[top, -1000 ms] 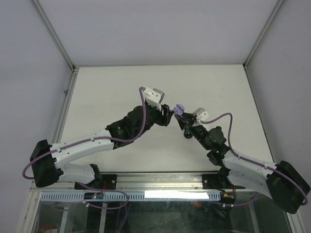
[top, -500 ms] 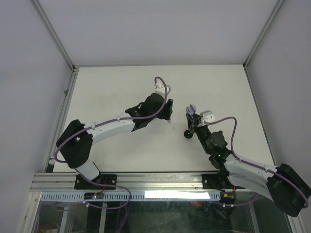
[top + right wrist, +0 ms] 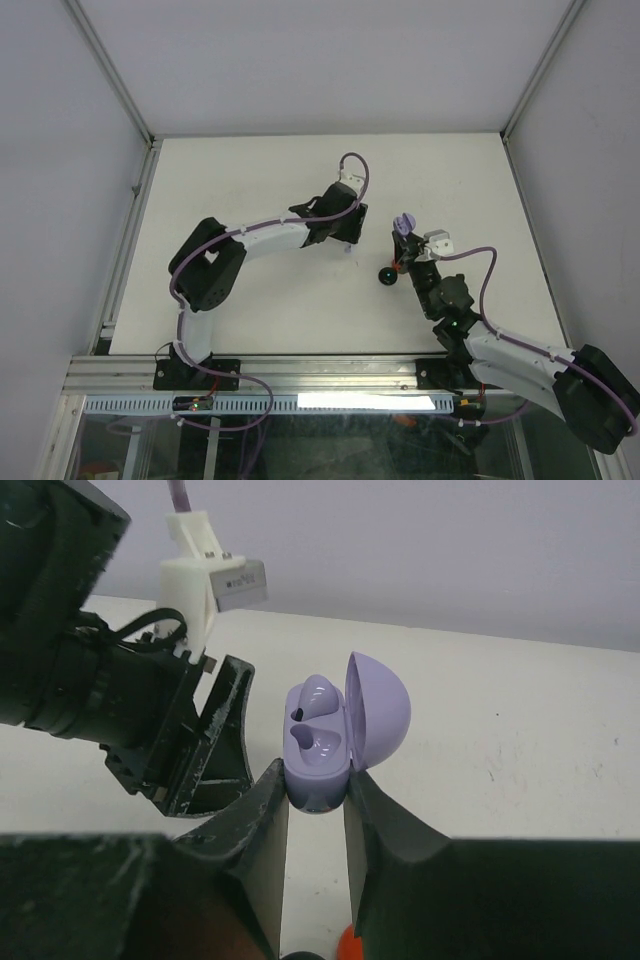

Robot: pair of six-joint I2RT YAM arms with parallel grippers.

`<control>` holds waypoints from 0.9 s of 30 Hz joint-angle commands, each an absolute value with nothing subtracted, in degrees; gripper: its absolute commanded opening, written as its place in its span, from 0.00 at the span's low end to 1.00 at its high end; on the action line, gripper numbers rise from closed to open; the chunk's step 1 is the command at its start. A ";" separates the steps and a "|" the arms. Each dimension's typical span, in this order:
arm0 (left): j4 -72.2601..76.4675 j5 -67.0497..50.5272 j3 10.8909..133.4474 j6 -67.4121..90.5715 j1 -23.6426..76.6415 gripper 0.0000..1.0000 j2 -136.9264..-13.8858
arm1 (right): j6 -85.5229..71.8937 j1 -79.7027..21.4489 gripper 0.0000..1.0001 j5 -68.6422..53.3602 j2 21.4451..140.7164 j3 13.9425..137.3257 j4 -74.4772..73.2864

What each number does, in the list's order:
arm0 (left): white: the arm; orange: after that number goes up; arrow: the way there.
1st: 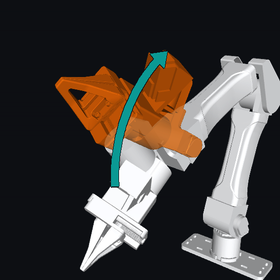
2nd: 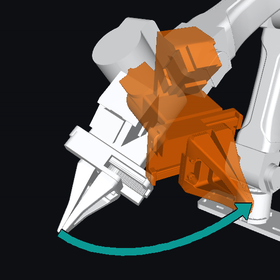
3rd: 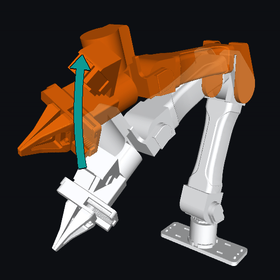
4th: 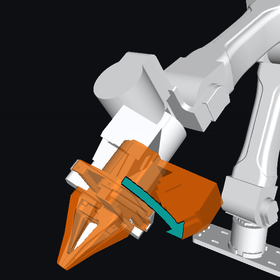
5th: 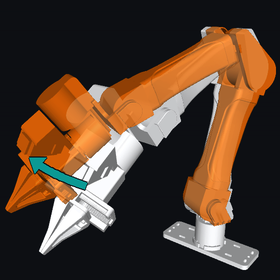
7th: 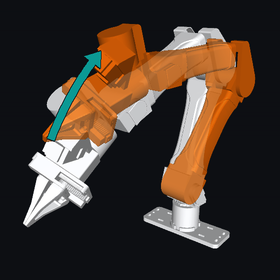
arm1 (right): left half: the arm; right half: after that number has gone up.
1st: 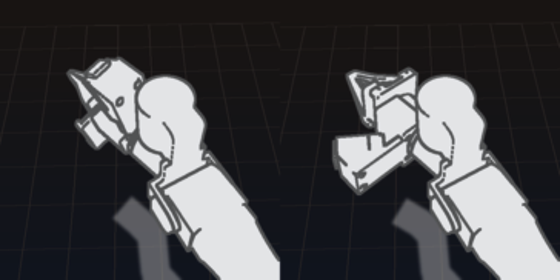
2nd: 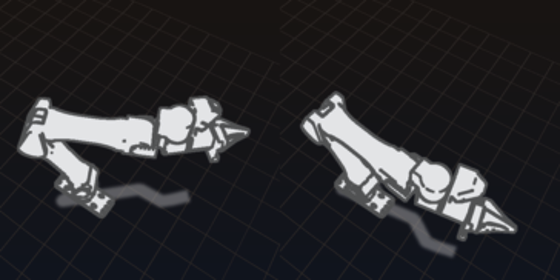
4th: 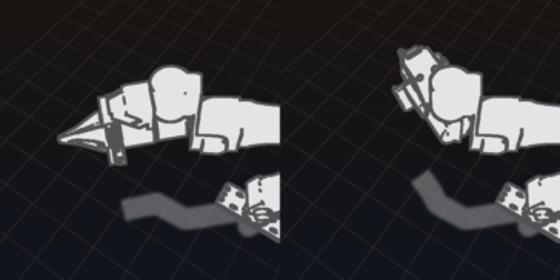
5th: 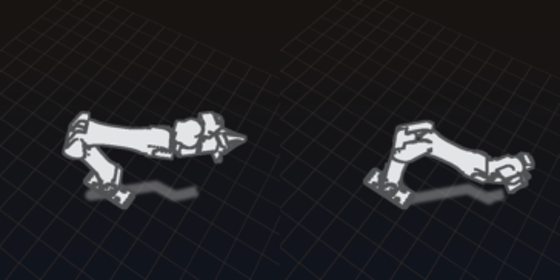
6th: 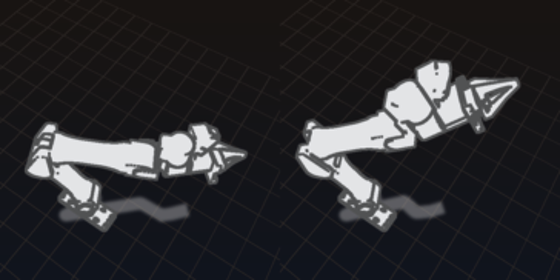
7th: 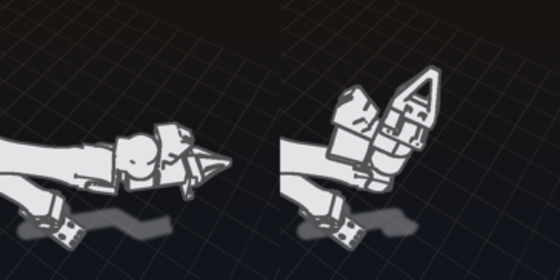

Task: Insert the wireless bluetooth earbuds into the charging case
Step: Pick up the earbud from the center of the board.

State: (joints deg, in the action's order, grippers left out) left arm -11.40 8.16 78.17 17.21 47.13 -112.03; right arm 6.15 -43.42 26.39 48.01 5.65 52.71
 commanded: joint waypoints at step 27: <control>-17.14 -8.67 77.86 8.19 48.43 0.36 -113.63 | 5.64 -41.68 0.00 28.83 47.63 5.71 56.30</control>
State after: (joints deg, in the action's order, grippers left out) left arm -15.88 -6.39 80.01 10.59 47.59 -117.71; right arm 6.09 -42.06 27.73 48.07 5.43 52.90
